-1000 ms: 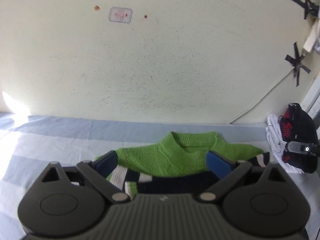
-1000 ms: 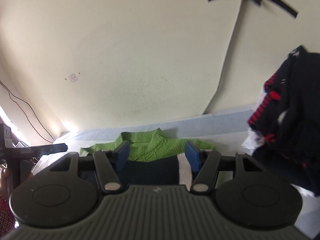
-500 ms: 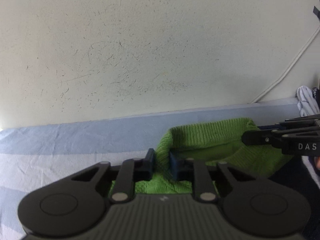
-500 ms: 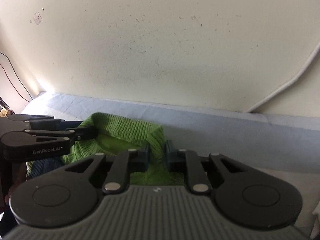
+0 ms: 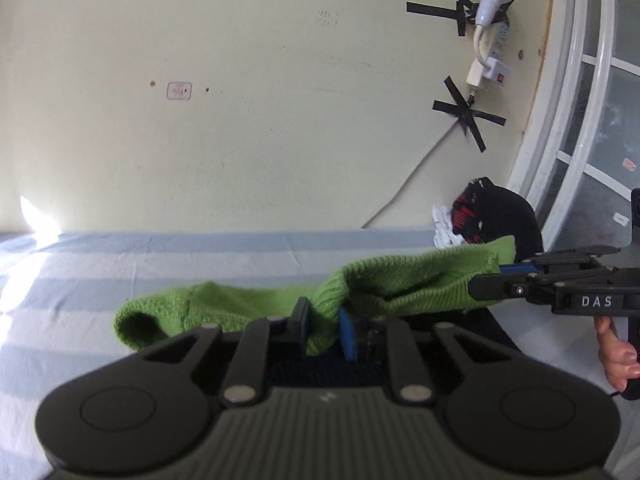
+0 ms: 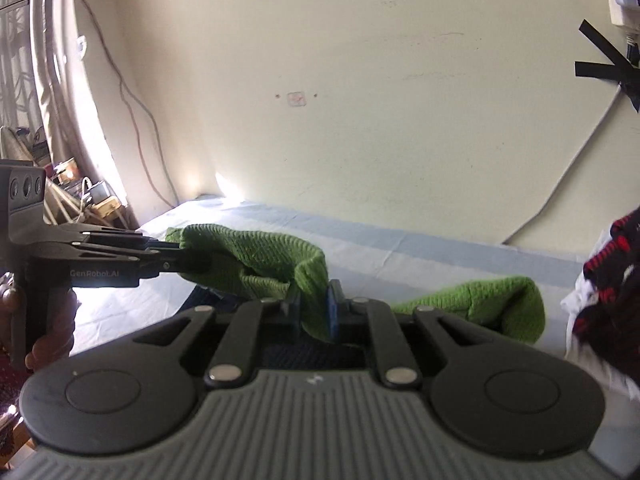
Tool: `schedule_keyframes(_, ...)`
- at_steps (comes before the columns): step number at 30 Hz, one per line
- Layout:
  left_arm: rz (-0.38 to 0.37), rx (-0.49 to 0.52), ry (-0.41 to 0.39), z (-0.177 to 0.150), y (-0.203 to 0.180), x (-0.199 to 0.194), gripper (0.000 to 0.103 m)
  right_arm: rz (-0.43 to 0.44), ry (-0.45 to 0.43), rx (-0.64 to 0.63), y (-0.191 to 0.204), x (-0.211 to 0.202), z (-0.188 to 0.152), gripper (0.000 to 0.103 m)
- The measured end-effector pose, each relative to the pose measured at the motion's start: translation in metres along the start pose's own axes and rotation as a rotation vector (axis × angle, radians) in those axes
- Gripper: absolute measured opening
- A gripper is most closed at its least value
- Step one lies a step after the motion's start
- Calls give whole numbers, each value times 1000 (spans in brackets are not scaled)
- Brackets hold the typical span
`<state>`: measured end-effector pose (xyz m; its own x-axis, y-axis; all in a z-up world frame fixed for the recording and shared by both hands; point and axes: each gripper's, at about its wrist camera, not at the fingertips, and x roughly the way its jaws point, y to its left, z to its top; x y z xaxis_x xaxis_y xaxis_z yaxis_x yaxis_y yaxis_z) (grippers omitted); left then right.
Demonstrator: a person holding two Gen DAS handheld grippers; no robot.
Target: Fold small clothes
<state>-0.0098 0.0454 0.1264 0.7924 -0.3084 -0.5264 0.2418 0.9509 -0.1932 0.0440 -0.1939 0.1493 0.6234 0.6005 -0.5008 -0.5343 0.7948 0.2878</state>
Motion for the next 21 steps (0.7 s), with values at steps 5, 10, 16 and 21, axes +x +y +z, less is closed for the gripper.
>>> schedule_keyframes(5,-21,-43,72,-50,1,-14,20,-20,59,24,24,-13,-75,16)
schedule_keyframes(10,-3,-68,146,-73,10,-11,43,-74,76,59,30,3,-116,24)
schedule_keyframes(16,-37,-79,-34,-52,28,-70,76,-26,-65,82,21,-45,-97,40)
schedule_keyframes(21,-9,-115,-52,-20,41,-37,62,-111,-157,193,-5,-43,-77,42)
